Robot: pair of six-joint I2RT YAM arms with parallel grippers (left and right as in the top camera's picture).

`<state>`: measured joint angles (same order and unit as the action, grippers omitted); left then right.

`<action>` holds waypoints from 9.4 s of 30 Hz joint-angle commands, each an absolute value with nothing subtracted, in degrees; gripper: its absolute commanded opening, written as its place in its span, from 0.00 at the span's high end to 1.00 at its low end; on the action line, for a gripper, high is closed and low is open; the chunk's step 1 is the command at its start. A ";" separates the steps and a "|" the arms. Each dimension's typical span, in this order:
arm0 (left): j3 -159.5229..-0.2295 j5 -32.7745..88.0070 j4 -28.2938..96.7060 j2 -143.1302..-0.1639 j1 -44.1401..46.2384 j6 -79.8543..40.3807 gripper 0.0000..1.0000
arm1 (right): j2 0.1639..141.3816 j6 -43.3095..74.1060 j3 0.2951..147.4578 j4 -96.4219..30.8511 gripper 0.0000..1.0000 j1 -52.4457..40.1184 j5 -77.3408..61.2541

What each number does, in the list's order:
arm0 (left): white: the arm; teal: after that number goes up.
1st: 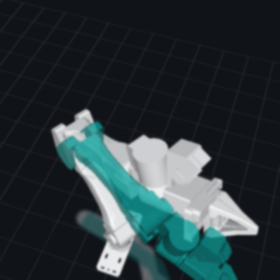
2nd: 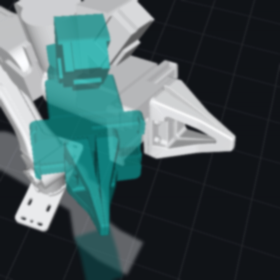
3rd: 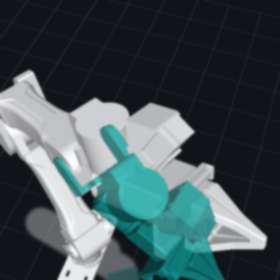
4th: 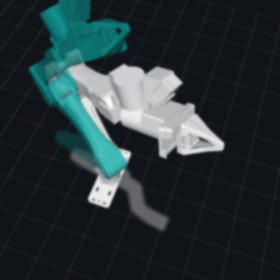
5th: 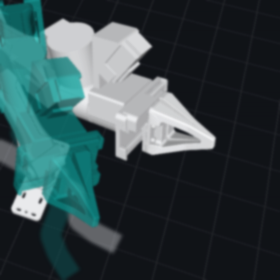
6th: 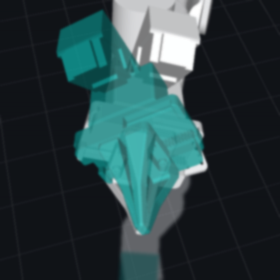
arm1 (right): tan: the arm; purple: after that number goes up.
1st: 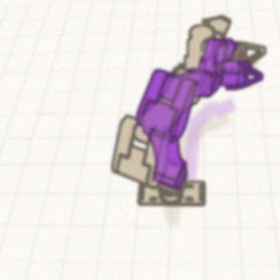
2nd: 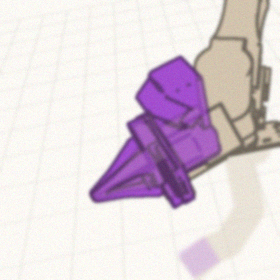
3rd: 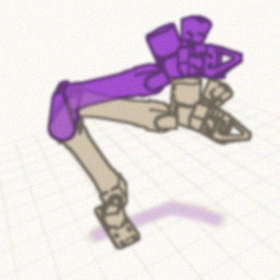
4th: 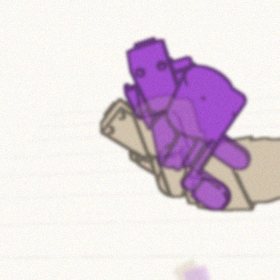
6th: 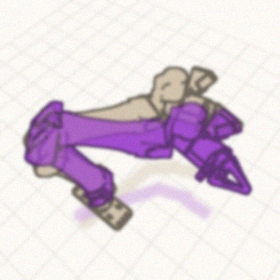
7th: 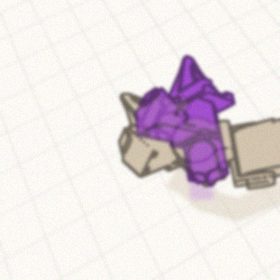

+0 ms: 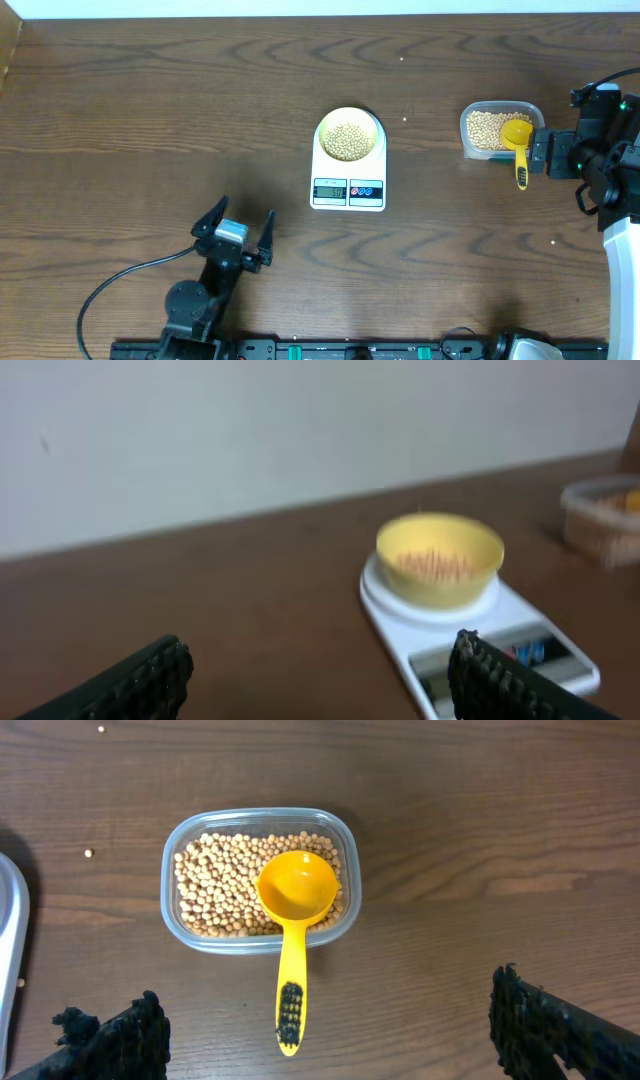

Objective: Scoop item into bowl and weigh 50g on scale

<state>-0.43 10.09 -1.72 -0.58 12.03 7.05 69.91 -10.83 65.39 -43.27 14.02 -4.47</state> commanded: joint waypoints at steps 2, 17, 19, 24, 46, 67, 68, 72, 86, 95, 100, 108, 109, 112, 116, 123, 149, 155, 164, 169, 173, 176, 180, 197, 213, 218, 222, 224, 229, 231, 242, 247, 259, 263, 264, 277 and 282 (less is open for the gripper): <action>-0.23 9.34 -1.50 -0.05 11.73 5.23 0.16 | 69.87 -11.22 65.45 -43.31 0.01 14.22 -4.67; -0.23 5.02 3.95 -0.08 10.24 -3.29 0.16 | 69.87 -11.22 65.45 -43.31 0.01 14.22 -4.67; -0.23 5.02 3.99 -0.10 10.24 -3.31 0.16 | 69.87 -11.20 65.45 -43.31 0.01 14.22 -4.67; -0.23 5.06 3.99 -0.10 10.24 -3.29 0.16 | 69.87 -11.22 65.45 -43.31 0.01 14.22 -4.67; -0.23 5.08 3.79 -0.21 0.93 4.25 0.16 | 69.87 -11.22 65.45 -43.31 0.01 14.22 -4.67; -0.23 5.08 3.79 -0.23 0.93 4.25 0.16 | 69.87 -11.22 65.45 -43.31 0.01 14.22 -4.67; -0.23 5.08 3.79 -0.23 0.93 4.25 0.16 | 69.87 -11.22 65.45 -43.31 0.01 14.22 -4.67; -0.23 5.08 3.79 -0.23 0.93 4.25 0.16 | 69.87 -11.22 65.45 -43.31 0.01 14.22 -4.67; -0.23 5.08 3.79 -0.23 0.93 4.25 0.16 | 69.87 -11.22 65.45 -43.31 0.01 14.17 -4.67; -0.23 5.08 3.79 -0.23 0.93 4.25 0.16 | 66.17 -11.25 65.45 -43.75 0.01 13.87 -4.64; -0.23 5.08 3.79 -0.23 0.93 4.25 0.16 | 58.89 -11.22 65.45 -47.81 0.01 10.41 -3.81; -0.23 5.08 3.79 -0.23 0.93 4.25 0.17 | 48.40 -11.14 63.83 -44.56 0.01 1.65 1.83; -0.23 5.08 3.79 -0.23 0.93 4.25 0.16 | 46.74 -10.20 62.35 -42.72 0.01 1.23 1.85; -0.23 5.08 3.79 -0.23 0.93 4.25 0.16 | 43.33 -7.66 57.43 -37.67 0.01 1.17 1.83; -0.23 5.08 3.79 -0.23 0.93 4.25 0.16 | 38.44 -5.28 47.48 -27.09 0.01 1.13 1.28; -0.23 5.08 3.79 -0.23 0.93 4.25 0.16 | 30.65 0.32 30.17 -2.94 0.01 1.02 0.89; -0.23 5.08 3.79 -0.23 0.93 4.25 0.16 | 10.26 9.39 0.32 23.31 0.01 0.75 0.93; -0.23 5.08 3.79 -0.23 0.93 4.25 0.16 | 9.06 9.37 0.32 17.41 0.01 0.75 1.02; -0.23 5.08 3.79 -0.23 0.93 4.25 0.16 | 1.89 9.32 0.32 3.16 0.01 1.13 2.02; -0.23 5.08 3.79 -0.23 0.93 4.25 0.16 | 0.32 9.02 0.32 -1.41 0.01 2.15 2.04; -0.23 5.08 3.79 -0.23 0.93 4.25 0.16 | 0.32 6.83 0.32 -4.29 0.01 2.15 2.02; -0.23 5.08 3.79 -0.23 0.93 4.25 0.16 | 0.32 2.72 0.32 -4.32 0.01 2.15 1.78; -0.23 5.08 3.79 -0.23 0.93 4.25 0.16 | 0.32 1.37 0.32 -4.36 0.01 2.17 1.74; -0.23 5.08 3.79 -0.23 0.93 4.25 0.16 | 0.38 -0.93 0.32 -4.56 0.01 2.74 0.54; -0.23 5.08 3.79 -0.23 0.93 4.25 0.16 | 0.38 -0.95 0.30 -4.60 0.01 2.74 -0.12; -0.23 5.08 3.79 -0.23 0.93 4.25 0.16 | 0.38 -0.95 0.30 -4.58 0.01 2.74 -0.10; -0.23 5.08 3.79 -0.23 0.93 4.25 0.16 | 0.32 -0.93 0.32 -4.32 0.01 2.81 0.32; -0.23 5.08 3.79 -0.23 0.93 4.25 0.16 | 0.32 -0.93 0.32 -4.32 0.01 2.81 0.32; -0.23 5.08 3.79 -0.23 0.93 4.25 0.16 | 0.32 -0.93 0.32 -4.32 0.01 2.81 0.32; -0.23 5.08 3.79 -0.23 0.93 4.25 0.16 | 0.32 -0.93 0.32 -4.32 0.01 2.81 0.32; -0.23 5.08 3.79 -0.23 0.93 4.25 0.16 | 0.32 -0.93 0.32 -4.32 0.01 2.79 0.32; -0.23 5.08 3.79 -0.23 0.93 4.25 0.16 | 0.32 -0.93 0.32 -4.32 0.01 2.79 0.32; -0.23 5.08 3.79 -0.23 0.93 4.25 0.16 | 0.32 -0.93 0.32 -4.32 0.01 2.81 0.32; -0.23 5.08 3.77 -0.23 0.93 4.25 0.16 | 0.32 -0.93 0.32 -4.32 0.01 2.81 0.32; -0.23 5.08 3.79 -0.23 0.93 4.25 0.16 | 0.32 -0.93 0.32 -4.32 0.01 2.81 0.32; -0.23 5.06 3.79 -0.23 0.93 4.25 0.16 | 0.32 -0.93 0.32 -4.32 0.01 2.81 0.32; -0.23 5.08 3.79 -0.23 0.93 4.25 0.16 | 0.32 -0.93 0.32 -4.32 0.01 2.79 0.32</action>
<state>-1.17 4.51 1.69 -0.58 1.21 3.46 0.69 -0.47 0.40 -4.05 2.55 0.45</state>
